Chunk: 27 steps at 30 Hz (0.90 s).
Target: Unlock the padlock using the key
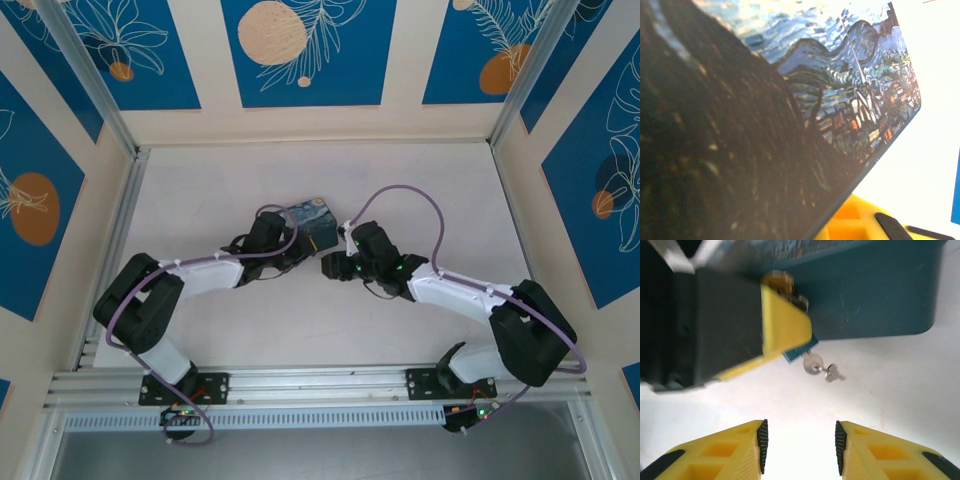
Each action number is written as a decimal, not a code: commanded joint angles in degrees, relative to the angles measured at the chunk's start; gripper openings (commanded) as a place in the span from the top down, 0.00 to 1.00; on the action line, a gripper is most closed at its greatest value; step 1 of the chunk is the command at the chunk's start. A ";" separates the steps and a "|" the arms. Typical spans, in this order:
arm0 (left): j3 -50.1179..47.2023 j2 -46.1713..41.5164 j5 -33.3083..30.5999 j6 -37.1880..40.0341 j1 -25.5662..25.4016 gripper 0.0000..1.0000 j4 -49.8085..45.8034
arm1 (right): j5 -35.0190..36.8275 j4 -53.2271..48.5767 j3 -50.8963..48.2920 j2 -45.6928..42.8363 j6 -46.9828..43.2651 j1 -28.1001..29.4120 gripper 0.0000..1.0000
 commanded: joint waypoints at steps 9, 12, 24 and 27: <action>4.27 0.54 3.97 1.83 0.49 1.00 -2.77 | 7.36 9.99 -0.51 6.87 -9.36 1.70 0.58; 4.74 0.62 4.11 1.99 0.52 1.00 -3.21 | 7.26 10.83 0.25 8.23 -9.11 1.70 0.59; 4.63 0.92 4.13 2.24 0.44 1.00 -3.66 | 7.54 10.77 3.73 10.48 -9.64 1.18 0.60; 4.52 0.92 4.12 2.12 0.49 1.00 -3.32 | 7.06 10.60 4.46 10.86 -9.55 0.84 0.62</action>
